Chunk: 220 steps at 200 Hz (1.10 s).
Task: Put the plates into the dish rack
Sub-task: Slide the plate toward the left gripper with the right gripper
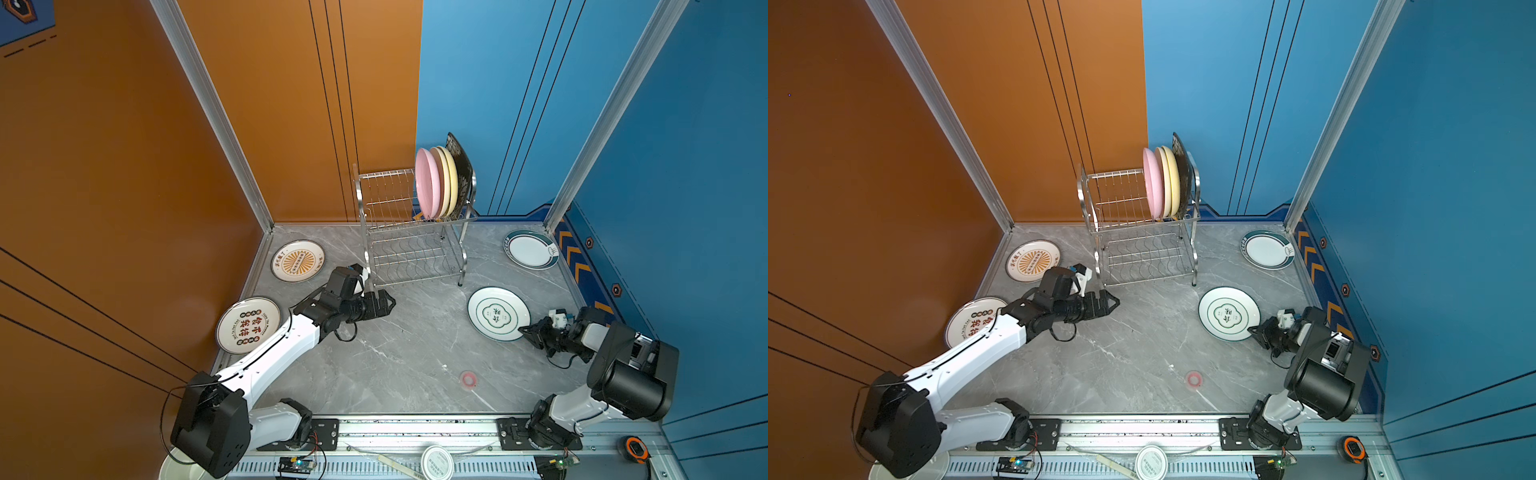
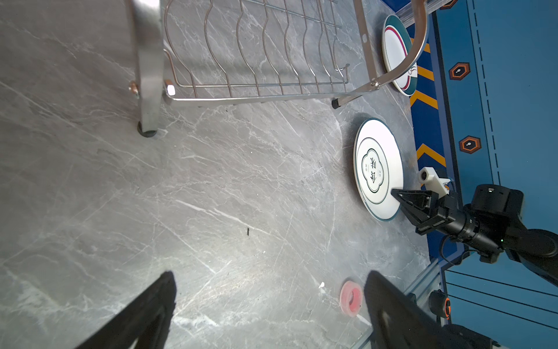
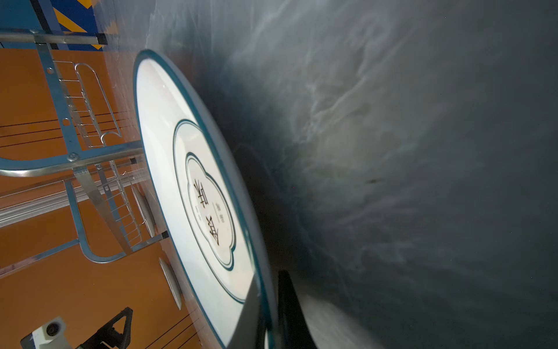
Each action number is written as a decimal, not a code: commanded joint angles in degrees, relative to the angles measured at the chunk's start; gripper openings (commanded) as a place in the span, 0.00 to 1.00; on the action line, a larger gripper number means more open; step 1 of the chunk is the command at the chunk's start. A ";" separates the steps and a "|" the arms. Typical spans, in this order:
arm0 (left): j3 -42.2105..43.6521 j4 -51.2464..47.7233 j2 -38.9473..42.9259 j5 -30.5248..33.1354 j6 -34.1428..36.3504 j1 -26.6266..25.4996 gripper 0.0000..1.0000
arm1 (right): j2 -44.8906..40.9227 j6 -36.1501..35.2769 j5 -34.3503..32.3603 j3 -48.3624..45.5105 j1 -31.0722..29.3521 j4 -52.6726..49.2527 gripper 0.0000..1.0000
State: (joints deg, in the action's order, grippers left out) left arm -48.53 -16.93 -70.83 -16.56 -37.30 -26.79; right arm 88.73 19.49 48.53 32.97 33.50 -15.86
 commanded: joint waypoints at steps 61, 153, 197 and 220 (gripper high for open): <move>0.22 0.04 0.09 -3.06 0.34 -1.73 0.98 | -10.78 4.02 -1.06 -1.86 -0.76 -3.47 0.00; -2.53 5.52 -4.27 -11.50 0.04 -3.05 0.98 | -28.11 10.70 -1.02 2.23 -10.50 -11.45 0.00; -1.00 13.52 -4.74 -16.47 -2.42 -3.36 0.98 | -31.58 18.44 -2.91 3.70 -23.80 -8.07 0.00; 0.25 18.45 -5.38 -19.31 -4.74 -3.44 0.94 | -31.29 23.48 -3.34 4.27 -29.98 -3.04 0.00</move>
State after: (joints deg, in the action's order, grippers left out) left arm -49.47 -5.54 -75.07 -30.65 -39.48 -29.71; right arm 58.04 36.05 45.30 34.61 8.12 -24.75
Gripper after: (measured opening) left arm 0.959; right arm 0.079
